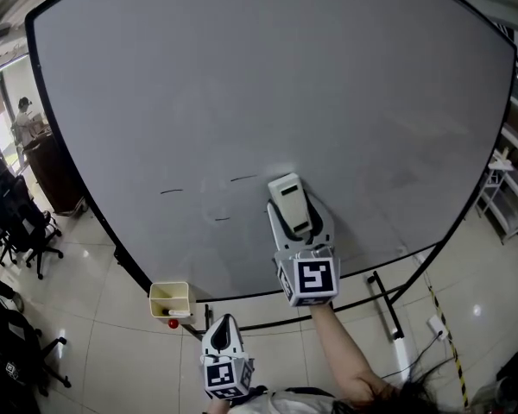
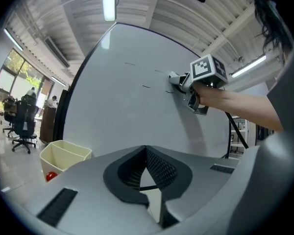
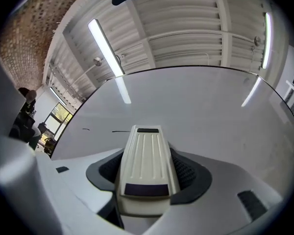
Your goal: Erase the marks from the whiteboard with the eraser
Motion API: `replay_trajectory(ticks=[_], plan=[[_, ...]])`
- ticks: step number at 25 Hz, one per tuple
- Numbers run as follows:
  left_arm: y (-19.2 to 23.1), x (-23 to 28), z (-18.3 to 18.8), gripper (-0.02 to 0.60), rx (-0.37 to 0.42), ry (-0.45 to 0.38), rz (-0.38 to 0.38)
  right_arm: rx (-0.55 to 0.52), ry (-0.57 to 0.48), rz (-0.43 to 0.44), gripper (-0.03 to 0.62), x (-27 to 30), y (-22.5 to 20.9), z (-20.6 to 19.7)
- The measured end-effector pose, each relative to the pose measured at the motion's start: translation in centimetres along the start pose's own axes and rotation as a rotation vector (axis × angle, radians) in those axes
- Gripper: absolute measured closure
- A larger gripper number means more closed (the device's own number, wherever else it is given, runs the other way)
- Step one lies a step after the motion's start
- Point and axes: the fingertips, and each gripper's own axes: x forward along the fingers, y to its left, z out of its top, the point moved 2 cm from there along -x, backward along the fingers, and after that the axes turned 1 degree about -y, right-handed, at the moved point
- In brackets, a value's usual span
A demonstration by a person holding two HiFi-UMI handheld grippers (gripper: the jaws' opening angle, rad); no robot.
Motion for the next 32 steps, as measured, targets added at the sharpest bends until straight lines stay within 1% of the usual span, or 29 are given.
replay_trajectory(ticks=[1,2,4,6,8,10,12,13,16,17,19,21,23,26,27,29,32], plan=[[-0.1,0.0,0.1,0.591,0.001,-0.001,-0.001,0.009,-0.014,-0.011,0.318,-0.5,-1.0,0.6],[-0.2,-0.1,0.1,0.591,0.002,0.000,-0.003,0.033,-0.029,-0.040,0.318,-1.2,-2.5,1.1],[-0.3,-0.1,0.1,0.591,0.000,0.003,-0.003,0.133,-0.044,-0.142,0.318,-3.0,-7.2,1.7],[-0.2,-0.1,0.0,0.591,-0.002,0.004,0.002,0.238,-0.040,-0.261,0.316,-4.9,-12.6,1.0],[-0.2,-0.3,0.0,0.591,0.002,0.011,0.002,0.282,-0.022,-0.338,0.318,-6.2,-16.3,-0.4],[0.0,-0.6,0.0,0.591,0.000,0.015,0.012,0.261,0.013,-0.348,0.318,-6.5,-17.3,-2.1],[0.2,-0.7,0.2,0.591,-0.004,0.013,0.028,0.225,0.036,-0.339,0.316,-6.2,-16.9,-3.3],[0.2,-0.8,0.2,0.591,-0.004,0.013,0.032,0.225,0.037,-0.344,0.316,-6.0,-16.7,-3.4],[0.4,-1.0,0.1,0.591,-0.003,0.013,0.035,0.277,0.027,-0.361,0.316,-5.8,-15.9,-3.4],[0.4,-1.0,-0.1,0.591,-0.003,0.018,0.031,0.282,0.026,-0.356,0.316,-5.6,-15.4,-3.5],[0.5,-1.1,-0.4,0.591,-0.002,0.028,0.025,0.259,0.029,-0.319,0.316,-5.1,-13.1,-3.9],[0.5,-1.1,-0.3,0.591,-0.004,0.024,0.031,0.202,0.029,-0.253,0.316,-4.3,-9.2,-4.5],[0.7,-1.1,-0.2,0.591,-0.009,0.018,0.037,0.114,0.041,-0.147,0.316,-3.4,-3.5,-5.1],[1.2,-1.2,-0.5,0.591,-0.010,0.014,0.044,-0.086,0.124,0.054,0.316,-2.2,6.7,-6.4],[1.4,-1.3,-0.3,0.591,-0.011,0.013,0.051,-0.108,0.139,0.094,0.316,-2.0,9.1,-7.0],[1.8,-1.8,-0.2,0.591,-0.015,0.013,0.063,-0.074,0.138,0.108,0.316,-1.8,11.2,-7.7],[2.7,-2.2,-0.1,0.591,-0.008,0.014,0.075,-0.068,0.114,0.128,0.316,-1.8,10.9,-7.3]])
